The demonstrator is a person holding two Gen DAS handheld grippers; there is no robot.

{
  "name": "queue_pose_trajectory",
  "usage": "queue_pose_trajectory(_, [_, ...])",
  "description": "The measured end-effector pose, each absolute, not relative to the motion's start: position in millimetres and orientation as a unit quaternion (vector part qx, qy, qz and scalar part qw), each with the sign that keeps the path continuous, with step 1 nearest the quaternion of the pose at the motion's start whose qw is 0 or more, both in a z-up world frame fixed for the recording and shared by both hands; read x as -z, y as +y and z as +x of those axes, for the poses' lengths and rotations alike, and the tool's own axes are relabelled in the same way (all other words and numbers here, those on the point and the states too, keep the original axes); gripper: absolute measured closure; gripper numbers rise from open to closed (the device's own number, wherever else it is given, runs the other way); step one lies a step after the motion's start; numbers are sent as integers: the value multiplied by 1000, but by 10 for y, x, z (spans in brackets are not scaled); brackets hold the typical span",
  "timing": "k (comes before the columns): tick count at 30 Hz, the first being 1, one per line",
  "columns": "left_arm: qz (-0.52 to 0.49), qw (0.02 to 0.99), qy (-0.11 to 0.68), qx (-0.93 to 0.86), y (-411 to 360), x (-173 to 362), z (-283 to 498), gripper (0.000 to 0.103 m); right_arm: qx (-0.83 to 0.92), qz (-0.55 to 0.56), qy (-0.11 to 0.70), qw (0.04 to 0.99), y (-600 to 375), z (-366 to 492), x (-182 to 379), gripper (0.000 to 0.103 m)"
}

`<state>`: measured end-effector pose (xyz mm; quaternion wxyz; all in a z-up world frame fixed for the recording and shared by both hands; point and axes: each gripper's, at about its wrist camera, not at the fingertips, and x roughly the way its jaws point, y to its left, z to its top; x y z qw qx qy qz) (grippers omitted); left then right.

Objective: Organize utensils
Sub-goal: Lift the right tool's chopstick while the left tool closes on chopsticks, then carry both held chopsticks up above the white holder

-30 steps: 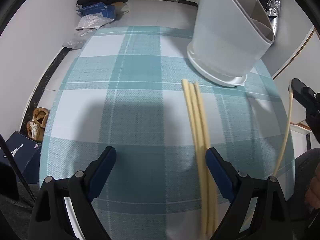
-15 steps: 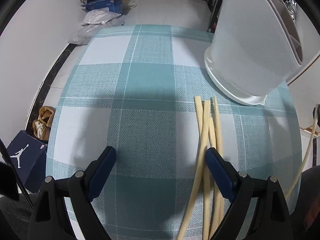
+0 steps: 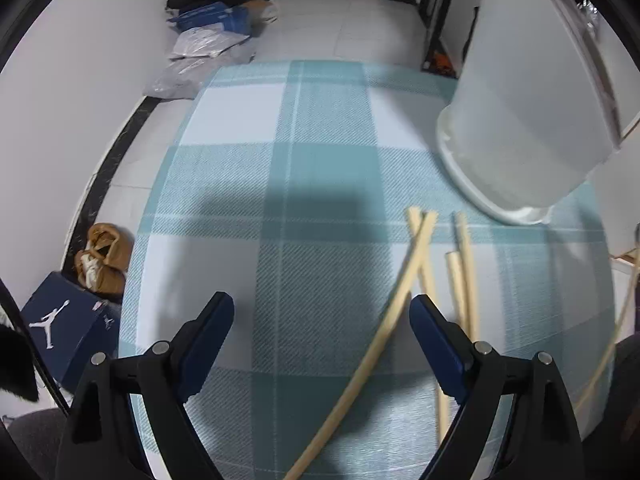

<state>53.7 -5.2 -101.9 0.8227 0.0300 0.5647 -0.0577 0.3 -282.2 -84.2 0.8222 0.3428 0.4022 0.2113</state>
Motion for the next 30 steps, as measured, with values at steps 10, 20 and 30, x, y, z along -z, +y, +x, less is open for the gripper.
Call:
queue_pose_trajectory(10, [93,819,554,118,-390,994,670,36,-204,352,402,820,-2862,26,864,98])
queue_pose_trajectory(20, [114,818,545,140,-468,980,781,97,-207,358,401,818,-2878,49,863,98])
queue_pose_trajectory(30, [80,832,528,151,-419,852,832,100,-202,357,407,816,-2860,94,896,98])
